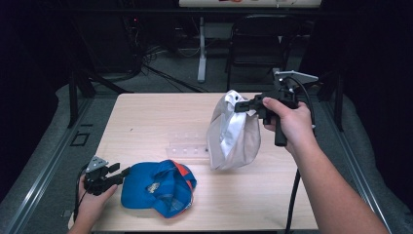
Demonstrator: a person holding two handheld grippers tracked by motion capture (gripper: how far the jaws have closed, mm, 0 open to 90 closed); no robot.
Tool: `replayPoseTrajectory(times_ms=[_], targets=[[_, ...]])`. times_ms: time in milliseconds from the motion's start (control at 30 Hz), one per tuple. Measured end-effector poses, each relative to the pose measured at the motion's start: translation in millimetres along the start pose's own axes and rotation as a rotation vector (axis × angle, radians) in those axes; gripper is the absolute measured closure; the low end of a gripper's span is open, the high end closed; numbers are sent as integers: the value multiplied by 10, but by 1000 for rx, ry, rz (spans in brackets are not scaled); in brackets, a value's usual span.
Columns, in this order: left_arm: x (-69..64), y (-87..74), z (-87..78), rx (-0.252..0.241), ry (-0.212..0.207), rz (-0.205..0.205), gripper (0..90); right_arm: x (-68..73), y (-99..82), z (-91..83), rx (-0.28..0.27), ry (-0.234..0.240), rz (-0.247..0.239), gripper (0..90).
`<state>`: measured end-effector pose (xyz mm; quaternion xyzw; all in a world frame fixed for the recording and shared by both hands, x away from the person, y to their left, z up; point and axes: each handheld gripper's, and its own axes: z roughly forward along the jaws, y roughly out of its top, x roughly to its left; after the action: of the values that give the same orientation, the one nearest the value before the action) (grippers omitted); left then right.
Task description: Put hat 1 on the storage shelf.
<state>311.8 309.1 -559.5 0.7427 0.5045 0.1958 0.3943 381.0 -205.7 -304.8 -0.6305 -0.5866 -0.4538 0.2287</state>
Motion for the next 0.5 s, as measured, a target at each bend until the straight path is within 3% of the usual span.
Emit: replayPoseTrajectory(times_ms=[500], targets=[[-23, 7, 22, 7, -11, 14, 501, 133, 203, 185, -46, 12, 13, 819]])
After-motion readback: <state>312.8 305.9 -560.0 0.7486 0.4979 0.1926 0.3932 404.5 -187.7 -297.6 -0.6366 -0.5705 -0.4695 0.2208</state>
